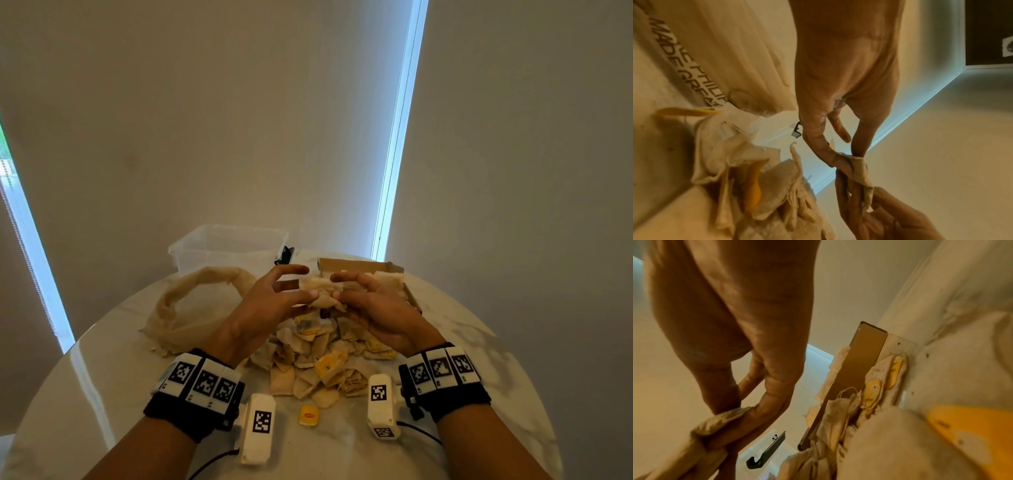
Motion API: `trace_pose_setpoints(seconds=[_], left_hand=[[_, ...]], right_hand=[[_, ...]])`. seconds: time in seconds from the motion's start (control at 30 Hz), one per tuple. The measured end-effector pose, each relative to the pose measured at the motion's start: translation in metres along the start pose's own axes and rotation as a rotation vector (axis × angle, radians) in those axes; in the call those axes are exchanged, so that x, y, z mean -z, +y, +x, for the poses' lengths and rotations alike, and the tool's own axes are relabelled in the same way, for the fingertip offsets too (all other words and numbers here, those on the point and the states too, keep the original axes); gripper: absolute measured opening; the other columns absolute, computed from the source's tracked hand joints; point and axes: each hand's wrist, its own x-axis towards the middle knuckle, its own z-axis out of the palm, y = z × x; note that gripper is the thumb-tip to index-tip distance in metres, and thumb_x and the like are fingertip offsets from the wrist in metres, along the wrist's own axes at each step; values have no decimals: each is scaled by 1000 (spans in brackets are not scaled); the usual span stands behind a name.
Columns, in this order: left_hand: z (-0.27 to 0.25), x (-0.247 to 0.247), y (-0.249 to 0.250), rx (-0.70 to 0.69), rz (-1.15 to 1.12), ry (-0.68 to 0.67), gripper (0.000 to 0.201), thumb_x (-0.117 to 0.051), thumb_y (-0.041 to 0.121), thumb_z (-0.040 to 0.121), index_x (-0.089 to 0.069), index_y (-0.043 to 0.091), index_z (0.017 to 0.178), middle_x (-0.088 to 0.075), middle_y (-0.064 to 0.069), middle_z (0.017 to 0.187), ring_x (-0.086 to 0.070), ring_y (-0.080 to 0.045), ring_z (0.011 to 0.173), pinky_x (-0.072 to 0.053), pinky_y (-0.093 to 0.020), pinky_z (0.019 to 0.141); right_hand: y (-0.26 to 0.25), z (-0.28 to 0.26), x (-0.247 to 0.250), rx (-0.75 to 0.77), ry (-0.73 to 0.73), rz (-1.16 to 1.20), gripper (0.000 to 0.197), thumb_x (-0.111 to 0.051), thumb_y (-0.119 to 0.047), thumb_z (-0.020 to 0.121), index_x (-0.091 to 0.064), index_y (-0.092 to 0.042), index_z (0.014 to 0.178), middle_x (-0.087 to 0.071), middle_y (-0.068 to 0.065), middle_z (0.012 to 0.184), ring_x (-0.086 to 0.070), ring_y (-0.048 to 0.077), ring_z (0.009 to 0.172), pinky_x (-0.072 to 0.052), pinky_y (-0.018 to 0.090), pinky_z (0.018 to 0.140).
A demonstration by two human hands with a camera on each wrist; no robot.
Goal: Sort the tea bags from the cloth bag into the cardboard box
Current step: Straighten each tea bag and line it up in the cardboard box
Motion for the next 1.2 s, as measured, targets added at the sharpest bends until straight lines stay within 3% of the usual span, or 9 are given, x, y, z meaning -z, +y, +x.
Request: trace_pose_setpoints(seconds=[0.2,0.27,0.37,0.53,0.63,0.77,0.9,1.07,1.2], left_hand=[[2,3,0,4,-42,45,29,-72,0,93,-73,7,121,-79,-15,113,-77,-27,107,-62,-34,93],[3,2,-1,17,-47,41,26,-73,1,93,-75,5,119,-79,-15,112,-77,-26,105,-63,-31,90],[4,1,-3,26,9,24,30,-78,0,89,-76,6,118,-80,-12,109,-78,-26,103,-64,-32,89],[4,3,-2,-10,-70,28,35,-79,5,88,-75,8,123,-79,-11,113,-77,-25,108,-61,-37,95],[6,5,2,-75,-185,92,31,-75,9,93,-74,9,124,-79,-6,117,-75,-21,111,-62,-31,89],[9,8,4,-113,-230,150,26,-73,14,97,-75,13,122,-79,-6,114,-76,-21,107,-61,-33,85],[9,6,2,-102,-191,147,24,-72,18,98,-75,16,122,-80,-2,113,-77,-19,106,-60,-30,78],[10,6,-1,-96,-123,165,26,-74,21,97,-75,17,122,-80,0,111,-78,-17,101,-61,-28,74],[8,4,0,-92,-108,153,26,-73,22,97,-76,18,123,-80,1,111,-78,-17,101,-61,-29,74]], right_hand=[[1,-2,-4,-68,-100,-26,39,-67,-4,99,-65,-4,138,-73,20,131,-70,32,125,-56,44,107],[2,-2,-4,-69,-77,-21,43,-71,-2,95,-66,-5,138,-74,19,129,-71,33,122,-59,42,103],[2,-1,-4,-52,-46,-9,46,-73,1,91,-68,-6,136,-75,16,128,-72,32,120,-62,37,96],[-5,-4,-4,-50,-32,-27,44,-71,6,93,-70,-6,135,-74,17,130,-72,34,120,-61,42,100],[-27,-7,11,19,43,-48,42,-71,6,93,-72,-8,133,-76,16,124,-74,35,115,-61,46,100],[-53,1,49,54,212,-79,43,-70,8,93,-71,-6,133,-71,22,128,-75,36,112,-64,36,88],[-59,15,81,-67,331,-366,43,-67,10,93,-69,-3,133,-63,22,133,-71,38,112,-65,38,87],[-59,21,96,-204,350,-632,42,-68,7,93,-67,-1,134,-64,17,125,-68,33,108,-65,31,78],[-63,27,93,-305,321,-754,42,-67,7,91,-71,-5,132,-58,14,127,-65,33,110,-66,33,81]])
